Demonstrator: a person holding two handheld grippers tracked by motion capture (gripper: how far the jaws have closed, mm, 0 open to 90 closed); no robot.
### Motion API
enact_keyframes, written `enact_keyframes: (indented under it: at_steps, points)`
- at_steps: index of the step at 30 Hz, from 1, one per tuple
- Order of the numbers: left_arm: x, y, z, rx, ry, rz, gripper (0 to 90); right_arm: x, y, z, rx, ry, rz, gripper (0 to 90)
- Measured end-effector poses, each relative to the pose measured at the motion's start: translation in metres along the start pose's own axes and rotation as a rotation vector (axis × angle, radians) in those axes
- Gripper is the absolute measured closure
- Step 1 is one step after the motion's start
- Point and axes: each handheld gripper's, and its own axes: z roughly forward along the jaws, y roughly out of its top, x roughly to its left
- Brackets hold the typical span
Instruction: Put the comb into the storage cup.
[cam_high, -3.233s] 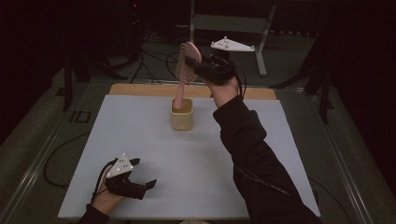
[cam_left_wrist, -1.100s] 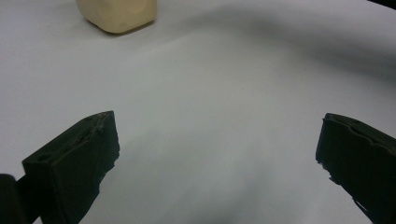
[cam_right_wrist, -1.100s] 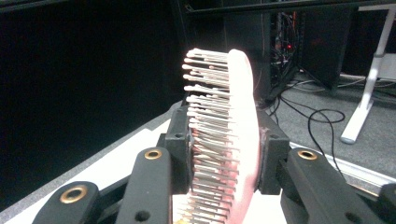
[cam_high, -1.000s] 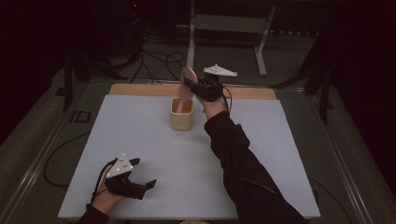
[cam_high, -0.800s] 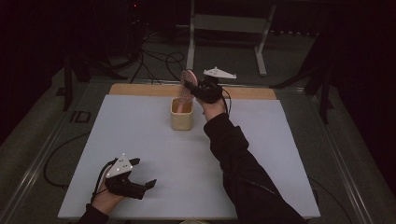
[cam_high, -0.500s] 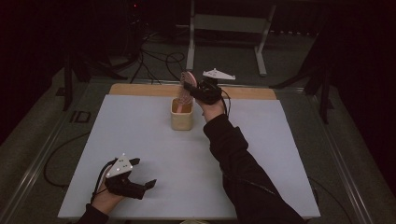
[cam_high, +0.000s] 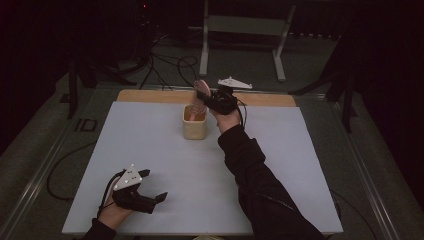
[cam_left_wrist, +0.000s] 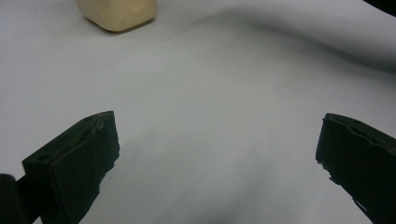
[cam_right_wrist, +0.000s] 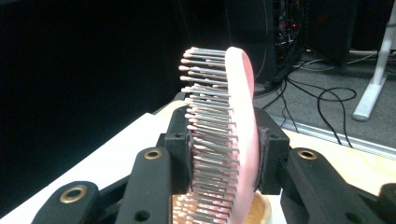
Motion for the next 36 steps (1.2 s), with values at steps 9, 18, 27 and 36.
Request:
enact_keyframes:
  at_steps: [9, 18, 27, 36]
  points:
    - [0.000, 0.000, 0.000, 0.002, -0.002, 0.001, 0.1, -0.003, -0.004, -0.001, 0.007, -0.002, -0.008, 64.8]
    - [0.001, 0.000, 0.000, 0.001, -0.003, -0.002, 0.1, -0.013, -0.007, -0.004, 0.011, -0.025, 0.001, 62.9]
    - [0.001, 0.000, 0.000, -0.001, 0.000, -0.004, 0.1, -0.019, -0.006, -0.006, 0.030, -0.031, 0.006, 43.5]
    - [0.001, 0.000, 0.000, 0.000, 0.002, -0.004, 0.1, -0.019, -0.006, -0.002, 0.097, -0.020, -0.003, 14.7]
